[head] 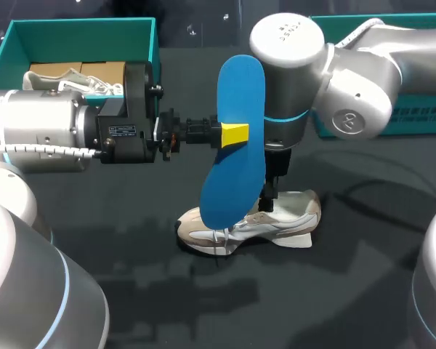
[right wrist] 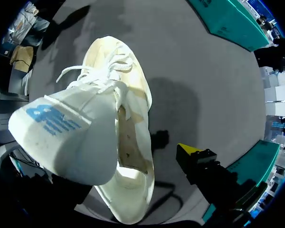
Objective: Take the shoe out of the shoebox, open the shoe tongue, remove and reinsert the insole, then place the shoe into the shoebox
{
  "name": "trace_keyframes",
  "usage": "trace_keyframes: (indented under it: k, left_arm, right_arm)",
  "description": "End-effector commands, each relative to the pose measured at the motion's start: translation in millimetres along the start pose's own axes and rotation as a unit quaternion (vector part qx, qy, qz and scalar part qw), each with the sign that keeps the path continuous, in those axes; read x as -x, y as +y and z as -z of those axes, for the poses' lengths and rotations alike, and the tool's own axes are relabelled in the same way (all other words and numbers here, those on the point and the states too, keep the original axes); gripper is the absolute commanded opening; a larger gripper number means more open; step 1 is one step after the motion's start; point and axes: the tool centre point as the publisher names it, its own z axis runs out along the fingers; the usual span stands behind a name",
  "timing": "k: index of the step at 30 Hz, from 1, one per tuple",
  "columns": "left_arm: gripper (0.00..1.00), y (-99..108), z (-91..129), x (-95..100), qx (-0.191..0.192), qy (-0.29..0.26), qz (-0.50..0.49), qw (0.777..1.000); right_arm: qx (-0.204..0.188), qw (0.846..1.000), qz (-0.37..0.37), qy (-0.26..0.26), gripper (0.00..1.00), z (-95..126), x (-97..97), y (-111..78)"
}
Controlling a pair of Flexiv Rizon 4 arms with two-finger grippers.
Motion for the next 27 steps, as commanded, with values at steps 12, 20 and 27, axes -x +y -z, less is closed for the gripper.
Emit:
trace_keyframes:
  k: [12, 20, 27]
  left_arm:
    - [0.00, 2, 0, -1.2, -0.002, -0.001, 0.000, 1.000]
    - [0.00, 2, 0, -1.2, -0.002, -0.001, 0.000, 1.000]
    - [0.00, 2, 0, -1.2, -0.002, -0.001, 0.000, 1.000]
  right_arm:
    - [-0.004, 1.000, 0.000, 0.020, 0.00, -23, -3.2, 5.6]
    - [-0.016, 1.000, -0.007, 0.012, 0.00, -8, -11.8, -1.9]
    - [-0.028, 0.999, -0.034, 0.022, 0.00, 11, -15.7, -8.5]
